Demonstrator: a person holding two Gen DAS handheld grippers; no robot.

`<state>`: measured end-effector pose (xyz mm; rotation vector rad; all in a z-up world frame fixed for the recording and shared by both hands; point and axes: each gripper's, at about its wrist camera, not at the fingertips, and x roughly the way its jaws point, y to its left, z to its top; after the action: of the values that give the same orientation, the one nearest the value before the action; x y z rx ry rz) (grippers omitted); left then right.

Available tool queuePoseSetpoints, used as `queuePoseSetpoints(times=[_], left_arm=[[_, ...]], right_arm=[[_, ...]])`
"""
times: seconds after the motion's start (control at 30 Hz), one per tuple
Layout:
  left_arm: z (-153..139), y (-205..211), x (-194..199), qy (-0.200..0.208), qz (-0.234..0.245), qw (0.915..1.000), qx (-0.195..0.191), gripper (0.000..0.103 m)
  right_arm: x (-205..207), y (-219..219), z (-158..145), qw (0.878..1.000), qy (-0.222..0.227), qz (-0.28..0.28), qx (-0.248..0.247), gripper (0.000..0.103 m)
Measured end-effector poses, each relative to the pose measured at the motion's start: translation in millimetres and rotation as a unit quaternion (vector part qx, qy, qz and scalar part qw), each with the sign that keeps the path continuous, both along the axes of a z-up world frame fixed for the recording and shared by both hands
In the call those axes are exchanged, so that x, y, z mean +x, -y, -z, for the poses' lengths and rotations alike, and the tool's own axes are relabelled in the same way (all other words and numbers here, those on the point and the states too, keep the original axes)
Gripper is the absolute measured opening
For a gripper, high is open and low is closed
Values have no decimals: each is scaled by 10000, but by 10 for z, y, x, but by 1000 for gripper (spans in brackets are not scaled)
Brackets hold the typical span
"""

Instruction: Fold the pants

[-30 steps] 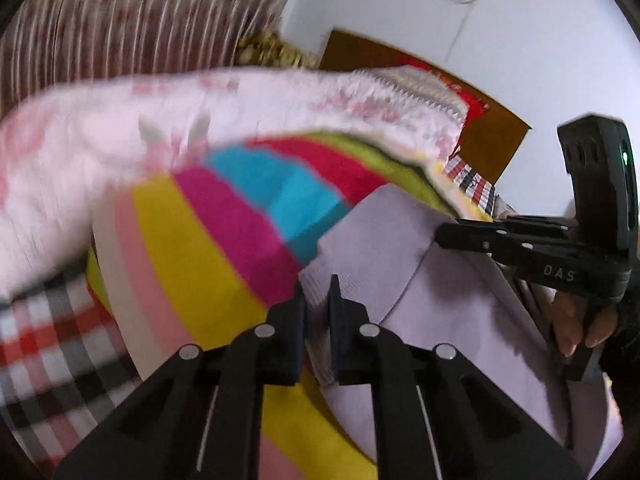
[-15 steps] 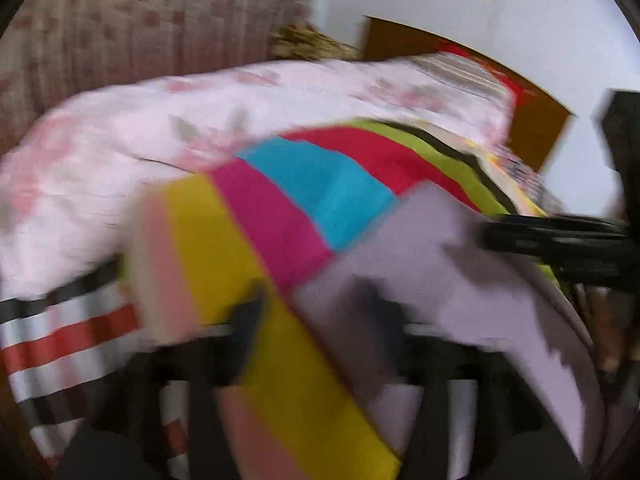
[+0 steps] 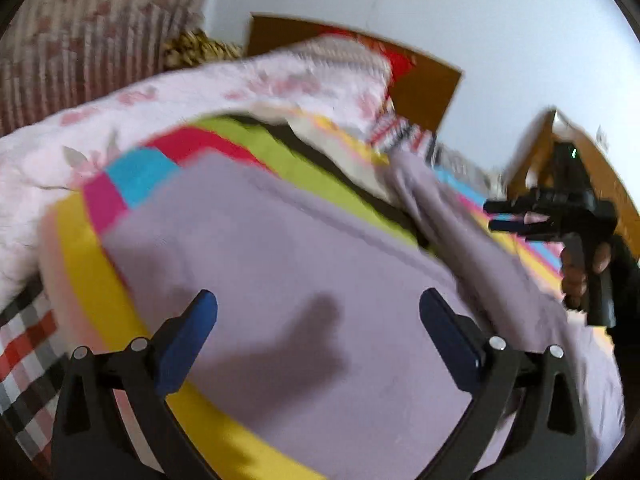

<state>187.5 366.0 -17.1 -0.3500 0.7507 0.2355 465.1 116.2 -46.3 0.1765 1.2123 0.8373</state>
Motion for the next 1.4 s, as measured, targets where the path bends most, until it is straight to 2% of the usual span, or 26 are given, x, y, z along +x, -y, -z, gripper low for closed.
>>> queuePoseSetpoints(times=[0.07,0.13,0.17,0.2,0.23,0.27,0.37,0.4,0.47,0.53,0.63,0.67,0.7,0.8,0.87,0.9,1.0,1.07,1.2,1.3,1.37,1.4], left_arm=[[153,-12,131,-488,56,9986,-174,101],[201,-124,127,-460,-16,9979,-451,101],[235,-167,133,-486,8,9973,-559,101],[276,-182,146,-554,76,9968,-569,101],[293,-176,138,-593,135,9970,-486,101],[298,-137,131,-608,182,9974,-346,101],[300,-128,34,-425,58,9988,-252,101],[265,-184,-43,-296,-156,9990,-311,101],[192,-309,-221,45,-524,9970,-567,101],[129,-499,-388,360,-955,9909,-879,101],[123,-752,-697,743,-1639,9747,-1326,101],[144,-832,-795,763,-1846,9696,-1410,101],[138,-869,-855,747,-1923,9680,-1428,101],[125,-937,-946,624,-2046,9675,-1352,101],[108,-921,-1009,535,-1968,9706,-1281,101],[94,-906,-1027,506,-1895,9728,-1234,101],[99,-818,-1041,494,-1619,9791,-1130,100],[88,-770,-960,627,-1337,9824,-1144,98],[55,-709,-641,710,-1020,9848,-1214,93],[68,-685,-366,580,-1111,9855,-1148,88],[148,-744,-246,444,-1169,9829,-1351,76],[183,-760,-209,390,-1193,9816,-1442,74]], right_arm=[[-21,-1,122,9989,-362,-22,301,54],[-26,-58,201,9974,-572,-97,425,49],[-33,-114,214,9975,-544,-104,441,44],[-21,-170,224,9976,-537,-100,418,26],[-10,-202,225,9978,-541,-44,373,15],[-18,-229,194,9987,-418,40,294,9],[-199,-299,-96,9988,473,-43,136,9],[-329,-368,-265,9965,808,-180,130,9],[-532,-494,-528,9920,1163,-429,257,9],[-812,-755,-833,9839,1534,-833,388,9],[-1202,-1260,-1036,9711,1772,-1524,474,9],[-1278,-1413,-1044,9685,1750,-1701,496,9],[-1428,-1635,-1010,9639,1709,-1988,475,10],[-1778,-2187,-733,9495,1593,-2703,72,18],[-1859,-2320,-592,9459,1484,-2884,-12,42],[-1826,-2294,-581,9484,1432,-2826,118,45],[-1547,-2040,-634,9597,1350,-2424,449,47],[-1345,-1807,-680,9642,1417,-2169,570,47],[-994,-1571,-631,9707,1560,-1802,317,47],[-854,-1587,-471,9696,1617,-1832,138,47],[-805,-1671,-348,9674,1594,-1968,31,47],[-788,-1721,-301,9654,1584,-2071,-11,47]])
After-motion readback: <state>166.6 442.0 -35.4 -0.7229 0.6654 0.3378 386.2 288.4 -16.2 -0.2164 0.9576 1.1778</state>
